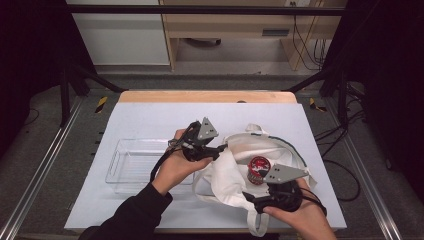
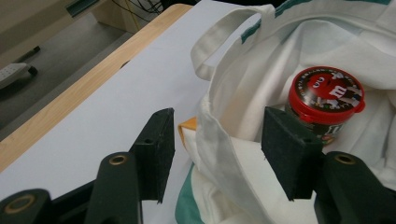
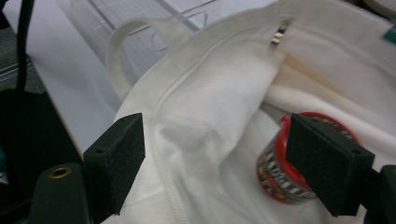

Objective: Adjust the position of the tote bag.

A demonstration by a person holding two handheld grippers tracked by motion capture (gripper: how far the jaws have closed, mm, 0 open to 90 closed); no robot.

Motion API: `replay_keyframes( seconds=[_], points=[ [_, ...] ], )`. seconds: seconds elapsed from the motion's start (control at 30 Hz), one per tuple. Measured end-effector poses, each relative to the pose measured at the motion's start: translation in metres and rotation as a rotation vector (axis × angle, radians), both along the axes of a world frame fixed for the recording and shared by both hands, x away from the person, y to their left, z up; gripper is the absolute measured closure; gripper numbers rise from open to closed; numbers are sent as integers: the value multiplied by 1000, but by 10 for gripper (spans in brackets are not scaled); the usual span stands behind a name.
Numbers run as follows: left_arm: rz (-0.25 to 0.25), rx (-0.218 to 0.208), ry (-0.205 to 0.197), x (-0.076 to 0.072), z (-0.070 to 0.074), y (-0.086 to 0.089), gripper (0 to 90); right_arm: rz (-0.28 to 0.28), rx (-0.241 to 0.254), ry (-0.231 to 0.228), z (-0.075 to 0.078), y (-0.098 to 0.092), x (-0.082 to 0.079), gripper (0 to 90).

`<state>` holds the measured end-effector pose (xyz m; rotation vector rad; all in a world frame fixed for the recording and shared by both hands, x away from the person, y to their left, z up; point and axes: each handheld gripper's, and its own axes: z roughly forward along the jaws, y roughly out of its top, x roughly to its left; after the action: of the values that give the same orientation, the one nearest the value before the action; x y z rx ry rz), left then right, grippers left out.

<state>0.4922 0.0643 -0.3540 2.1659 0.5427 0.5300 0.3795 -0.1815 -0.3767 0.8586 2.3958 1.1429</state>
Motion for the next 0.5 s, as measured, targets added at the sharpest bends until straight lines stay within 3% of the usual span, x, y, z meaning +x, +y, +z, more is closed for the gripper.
replay_keyframes(
  seconds=[0.17, 0.23, 0.3, 0.5],
  points=[
    [-17, -4, -6, -13, -3, 5, 432, -54, -19, -27, 15, -14, 17, 251],
    [-13, 20, -33, -19, -4, 6, 410, -53, -35, -20, 20, -20, 24, 289],
    [-22, 21, -34, -25, -7, 7, 396, -73, -52, -23, 23, -25, 31, 301],
    [-44, -8, -24, -41, -13, 11, 363, -122, -30, -39, 29, -38, 44, 349]
  ],
)
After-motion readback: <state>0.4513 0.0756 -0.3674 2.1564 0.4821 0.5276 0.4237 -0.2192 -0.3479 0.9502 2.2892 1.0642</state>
